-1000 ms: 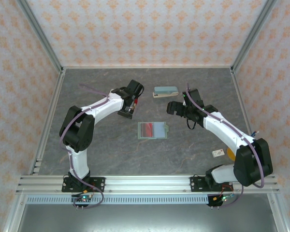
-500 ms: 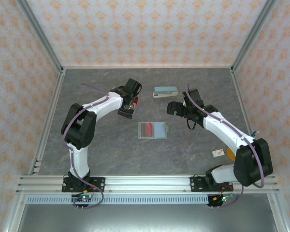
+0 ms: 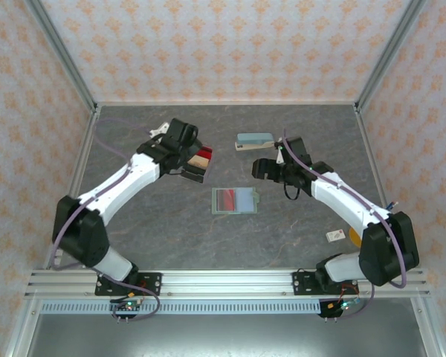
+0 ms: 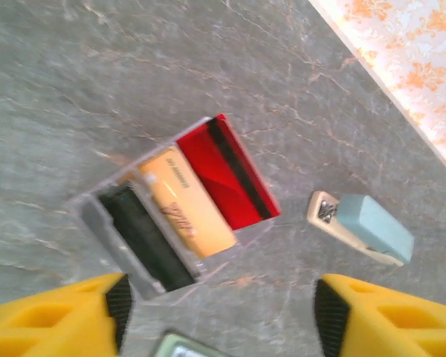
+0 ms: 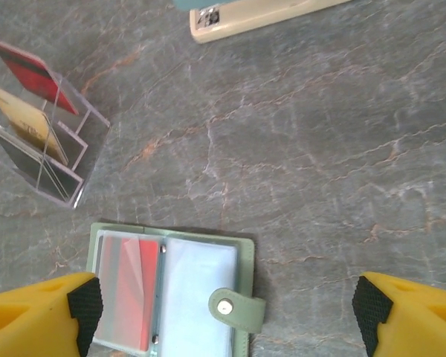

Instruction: Take the credit cards out of the card holder

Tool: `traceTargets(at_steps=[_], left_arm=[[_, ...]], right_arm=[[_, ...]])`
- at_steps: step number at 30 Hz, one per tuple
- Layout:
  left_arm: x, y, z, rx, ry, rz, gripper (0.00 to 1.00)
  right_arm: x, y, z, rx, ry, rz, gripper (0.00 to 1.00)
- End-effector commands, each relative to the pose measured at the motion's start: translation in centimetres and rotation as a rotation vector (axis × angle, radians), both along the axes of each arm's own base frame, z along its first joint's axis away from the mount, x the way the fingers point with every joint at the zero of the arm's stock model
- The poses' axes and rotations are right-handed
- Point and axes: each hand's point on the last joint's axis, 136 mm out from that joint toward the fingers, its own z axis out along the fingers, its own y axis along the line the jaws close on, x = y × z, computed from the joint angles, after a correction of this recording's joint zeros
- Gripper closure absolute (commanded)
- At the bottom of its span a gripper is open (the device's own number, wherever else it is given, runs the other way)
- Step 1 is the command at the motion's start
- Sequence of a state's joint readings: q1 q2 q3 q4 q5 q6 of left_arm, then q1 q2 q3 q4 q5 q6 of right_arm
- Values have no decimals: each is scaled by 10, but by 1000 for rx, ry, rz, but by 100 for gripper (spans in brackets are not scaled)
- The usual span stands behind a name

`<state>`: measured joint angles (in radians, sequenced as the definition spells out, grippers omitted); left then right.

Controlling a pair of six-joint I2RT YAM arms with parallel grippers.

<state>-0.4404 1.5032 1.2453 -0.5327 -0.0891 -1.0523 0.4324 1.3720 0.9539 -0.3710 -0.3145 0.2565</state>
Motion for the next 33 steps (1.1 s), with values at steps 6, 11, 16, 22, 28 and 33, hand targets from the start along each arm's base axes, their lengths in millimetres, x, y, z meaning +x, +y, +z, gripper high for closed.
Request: traceTargets(at_steps=[6, 11, 16, 22, 28, 33], left_arm=[[-56, 52, -23, 133, 57, -33, 7], [-72, 64, -26, 149, 52, -52, 0], [-82, 66, -36, 166, 80, -84, 0], [-84, 55, -45, 155, 106, -173, 0], [-82, 49, -54, 144, 122, -204, 0], [-77, 40, -60, 133, 120, -254, 0]], right_arm=[[-15, 52, -17, -36, 81, 89, 23], [-18, 81, -39, 38, 173, 53, 30], [-13, 100, -61, 67, 246, 24, 44], [-4, 104, -75, 41, 274, 3, 53], [-8, 100, -88, -79, 305, 21, 56], [-22, 102, -93, -201, 317, 118, 48]])
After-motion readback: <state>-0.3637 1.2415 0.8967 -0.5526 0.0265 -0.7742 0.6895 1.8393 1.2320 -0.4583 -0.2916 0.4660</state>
